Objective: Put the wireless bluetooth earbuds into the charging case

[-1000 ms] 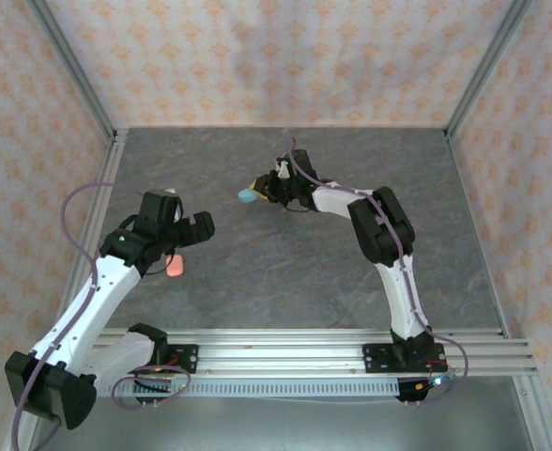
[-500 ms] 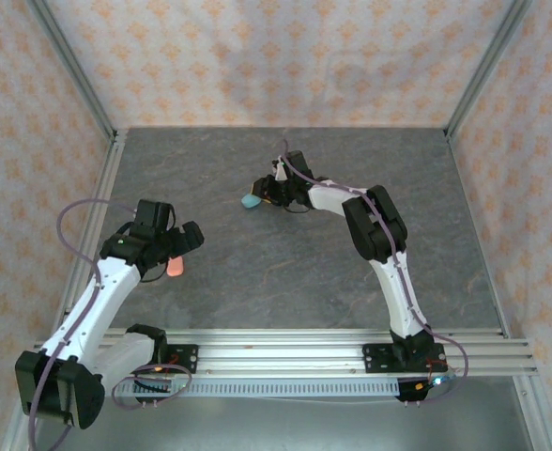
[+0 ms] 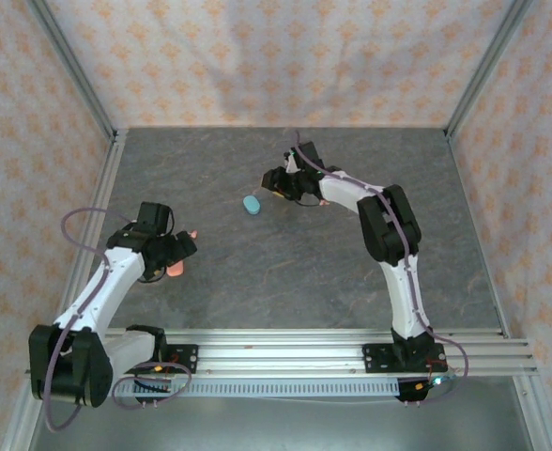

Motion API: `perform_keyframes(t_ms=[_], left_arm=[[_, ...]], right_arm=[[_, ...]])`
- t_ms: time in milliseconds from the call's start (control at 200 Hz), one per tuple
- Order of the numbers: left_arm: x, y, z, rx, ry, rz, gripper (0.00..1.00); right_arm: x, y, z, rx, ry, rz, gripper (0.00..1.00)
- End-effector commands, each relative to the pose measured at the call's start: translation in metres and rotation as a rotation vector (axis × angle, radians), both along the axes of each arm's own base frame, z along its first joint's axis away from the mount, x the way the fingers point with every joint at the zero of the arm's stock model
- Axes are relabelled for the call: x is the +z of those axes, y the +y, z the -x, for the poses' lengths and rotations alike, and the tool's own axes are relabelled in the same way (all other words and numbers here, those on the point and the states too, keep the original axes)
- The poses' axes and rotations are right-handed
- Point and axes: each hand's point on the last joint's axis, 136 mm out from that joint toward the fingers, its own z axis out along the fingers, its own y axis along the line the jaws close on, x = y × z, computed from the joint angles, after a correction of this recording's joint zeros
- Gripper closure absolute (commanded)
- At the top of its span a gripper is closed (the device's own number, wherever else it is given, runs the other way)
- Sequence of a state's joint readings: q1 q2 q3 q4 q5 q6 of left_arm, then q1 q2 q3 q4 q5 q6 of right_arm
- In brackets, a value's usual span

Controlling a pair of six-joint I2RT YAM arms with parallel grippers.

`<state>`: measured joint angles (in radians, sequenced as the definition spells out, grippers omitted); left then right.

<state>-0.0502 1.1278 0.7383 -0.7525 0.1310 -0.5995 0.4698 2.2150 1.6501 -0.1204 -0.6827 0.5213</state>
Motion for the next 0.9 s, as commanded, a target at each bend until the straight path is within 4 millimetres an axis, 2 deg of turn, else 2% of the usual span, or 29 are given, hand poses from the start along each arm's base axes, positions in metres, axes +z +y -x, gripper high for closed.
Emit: perform_keyframes(t_ms=[0,210,450,595,696,896], left_arm=[[-0.018,0.003,0.008,-0.017,0.071,-0.014,0.07],[-0.038,0.008,0.008,-0.032,0.124,-0.045,0.10],[-0.053,0.008,0.000,-0.101,0.161,-0.058,0.17],[-0.065,0.009,0.002,-0.164,0.229,-0.080,0.21],[-0.073,0.003,0.003,-0.197,0.252,-0.048,0.26],[-0.076,-0.004,0.001,-0.223,0.254,-0.014,0.38]], right_arm=[[0.041,-0.011,0.012,0.007,-0.048,-0.004,0.52],[0.061,-0.023,0.045,0.027,-0.030,-0.017,0.51],[0.061,-0.035,0.072,0.032,-0.003,-0.009,0.51],[0.059,-0.041,0.080,0.031,0.010,-0.002,0.51],[0.062,-0.043,0.082,0.032,0.014,-0.004,0.51],[0.071,-0.042,0.082,0.035,0.021,-0.037,0.51]])
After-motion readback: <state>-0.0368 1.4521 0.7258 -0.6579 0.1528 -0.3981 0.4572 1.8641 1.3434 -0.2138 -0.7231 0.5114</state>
